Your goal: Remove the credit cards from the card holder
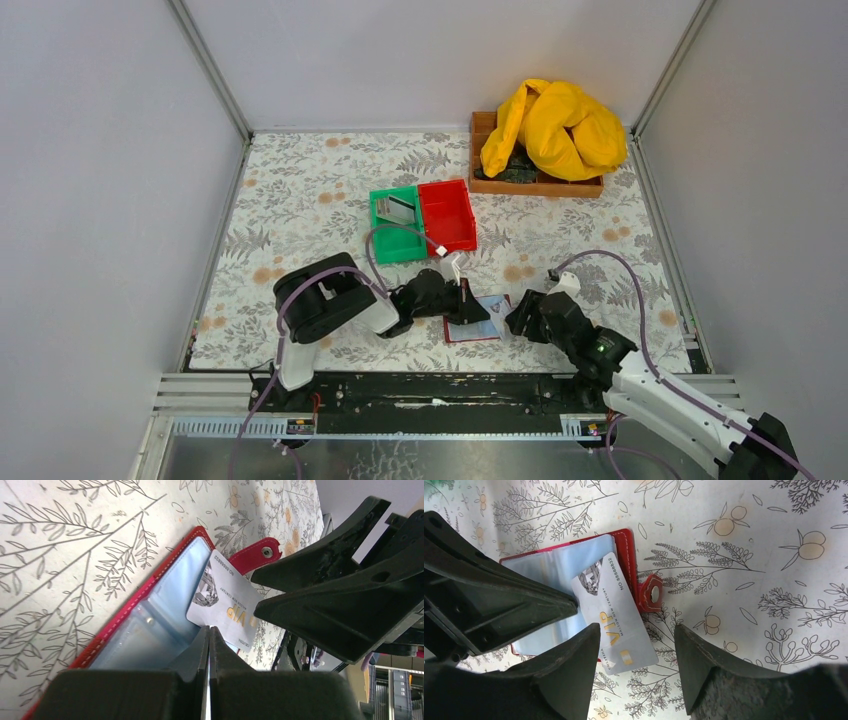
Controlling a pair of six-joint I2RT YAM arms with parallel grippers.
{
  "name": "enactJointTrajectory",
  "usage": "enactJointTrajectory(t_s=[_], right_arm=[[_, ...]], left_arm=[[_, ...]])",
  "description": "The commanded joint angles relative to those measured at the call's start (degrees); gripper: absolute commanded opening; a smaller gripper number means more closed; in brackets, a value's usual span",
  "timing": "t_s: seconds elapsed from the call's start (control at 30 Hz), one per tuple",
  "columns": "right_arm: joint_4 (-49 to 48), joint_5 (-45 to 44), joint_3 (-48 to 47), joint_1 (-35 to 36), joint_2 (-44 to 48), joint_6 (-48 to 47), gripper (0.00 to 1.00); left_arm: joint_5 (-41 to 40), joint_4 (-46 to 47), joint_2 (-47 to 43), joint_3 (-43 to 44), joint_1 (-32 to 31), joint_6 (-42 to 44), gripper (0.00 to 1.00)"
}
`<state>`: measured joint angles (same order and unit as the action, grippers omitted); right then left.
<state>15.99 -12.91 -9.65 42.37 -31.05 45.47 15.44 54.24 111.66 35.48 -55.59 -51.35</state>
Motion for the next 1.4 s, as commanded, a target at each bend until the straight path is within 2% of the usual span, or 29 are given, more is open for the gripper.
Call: enactJointTrajectory(t_s=[0.0,0.23,0.47,0.77,1.17,1.2,1.33,1.37], right_arm=[[-2.4,0.0,-1.2,-0.3,-0.8,0.0,0.63],[-5.8,4.6,2.3,-0.3,2.5,1.4,0.56],[-6.1,4.8,4.4,-0.3,8.5,2.0,0.48],[-9.6,6.1,5.1,-0.3,6.8,1.6,0.32],[-14.5,8.2,5.7,-0.3,5.1,0.0,0.05],[-14.9,8.4,5.6,-0.3,4.7,-0.1,0.01],[-13.7,7.5,4.0,-0.3,5.1,-1.4,0.0],[-12.8,7.0,3.5,-0.3,5.7,-1.9,0.0]], left_arm=[[1.1,3.4,1.4,-0.7,1.5,-0.5,0.0],[2.1,3.8,2.9,-0.5,2.3,-1.1,0.0],[2.7,4.1,3.9,-0.5,2.4,-1.4,0.0],[2.6,3.8,3.8,-0.9,2.4,-1.3,0.0],[2.7,4.5,3.9,-1.9,2.5,-1.4,0.0],[2.7,5.0,3.8,-2.1,2.5,-1.6,0.0],[5.7,14.4,2.2,-5.8,3.5,-5.3,0.0],[6.6,16.8,1.5,-6.6,3.7,-6.1,0.04]])
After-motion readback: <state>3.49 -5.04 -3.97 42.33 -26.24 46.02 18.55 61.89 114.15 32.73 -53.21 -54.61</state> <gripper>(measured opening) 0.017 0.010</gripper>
